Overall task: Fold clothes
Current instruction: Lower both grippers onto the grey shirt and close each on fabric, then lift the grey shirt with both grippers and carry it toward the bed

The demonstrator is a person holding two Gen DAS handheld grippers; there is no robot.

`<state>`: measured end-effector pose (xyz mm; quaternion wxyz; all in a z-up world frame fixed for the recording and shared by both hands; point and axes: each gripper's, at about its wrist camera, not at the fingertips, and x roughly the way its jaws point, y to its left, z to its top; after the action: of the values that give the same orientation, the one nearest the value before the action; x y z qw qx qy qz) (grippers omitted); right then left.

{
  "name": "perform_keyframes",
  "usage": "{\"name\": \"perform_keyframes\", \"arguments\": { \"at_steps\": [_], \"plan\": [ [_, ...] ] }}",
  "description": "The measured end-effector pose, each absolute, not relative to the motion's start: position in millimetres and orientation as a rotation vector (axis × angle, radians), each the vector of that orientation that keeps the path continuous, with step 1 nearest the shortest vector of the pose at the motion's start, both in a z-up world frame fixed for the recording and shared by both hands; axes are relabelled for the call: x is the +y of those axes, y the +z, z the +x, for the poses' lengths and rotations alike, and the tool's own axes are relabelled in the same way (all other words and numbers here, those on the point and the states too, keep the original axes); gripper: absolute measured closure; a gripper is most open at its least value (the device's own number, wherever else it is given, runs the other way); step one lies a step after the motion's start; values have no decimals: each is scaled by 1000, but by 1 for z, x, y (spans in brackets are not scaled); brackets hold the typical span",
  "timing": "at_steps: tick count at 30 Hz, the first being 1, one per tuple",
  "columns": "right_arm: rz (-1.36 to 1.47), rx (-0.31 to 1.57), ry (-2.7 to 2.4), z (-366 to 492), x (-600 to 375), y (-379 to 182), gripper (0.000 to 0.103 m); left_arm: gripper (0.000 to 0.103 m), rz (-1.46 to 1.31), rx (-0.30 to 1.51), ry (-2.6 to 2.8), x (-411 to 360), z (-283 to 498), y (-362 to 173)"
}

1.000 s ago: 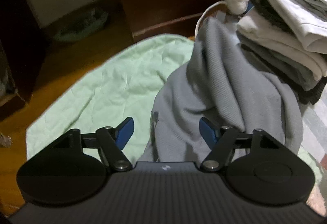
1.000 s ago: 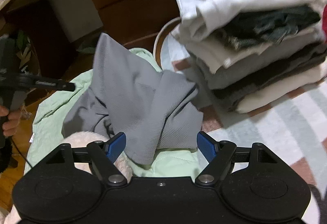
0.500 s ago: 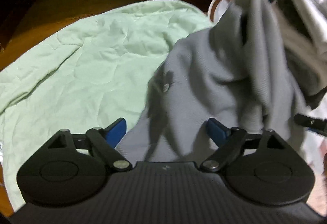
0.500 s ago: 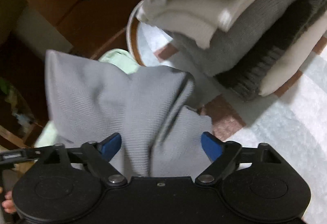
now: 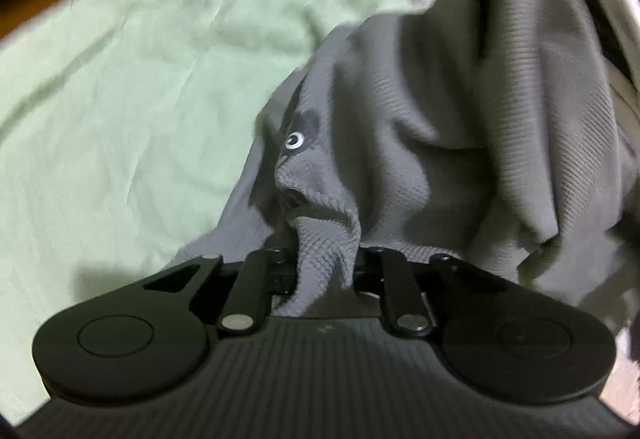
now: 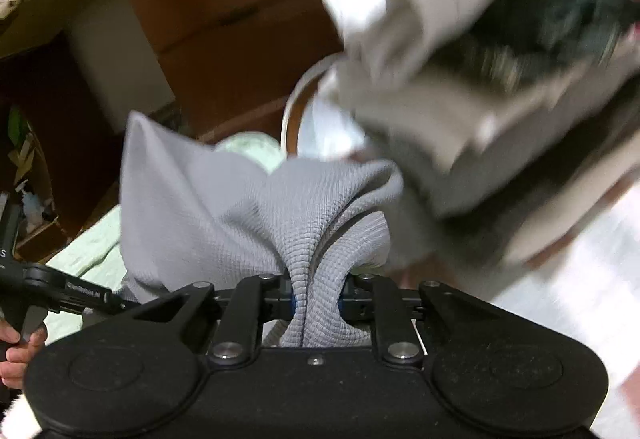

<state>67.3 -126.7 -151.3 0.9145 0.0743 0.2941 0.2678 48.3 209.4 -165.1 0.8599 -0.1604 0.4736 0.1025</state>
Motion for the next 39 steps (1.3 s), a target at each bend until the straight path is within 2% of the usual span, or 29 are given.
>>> {"name": "perform_keyframes", "arguments": {
  "at_steps": [5,13,16,27,34,36,38,39],
  "plan": [
    [156,449,488,27,-171,-105,85,93,-115,833,187,169,47,-124],
    [98,345,337,-71,-255,-43,86,93,49,633,31,111,55,-56],
    [154,340,252,-94,-293,-30,86,93,93,579,-87,71,52,-37],
    [73,260,-161,-152,-398,19,86,94,168,321,-442,-102,65,15],
    [137,328,-481,-171,-494,31,84,94,141,144,-632,-217,75,26],
    [192,445,-558,-165,-530,14,76,94,163,181,-694,-249,81,9],
    [155,575,-685,-160,-555,-19,63,93,169,290,-768,-276,92,-22],
    [126,643,-732,-158,-565,-39,62,93,160,372,-799,-285,100,-43]
  ]
}}
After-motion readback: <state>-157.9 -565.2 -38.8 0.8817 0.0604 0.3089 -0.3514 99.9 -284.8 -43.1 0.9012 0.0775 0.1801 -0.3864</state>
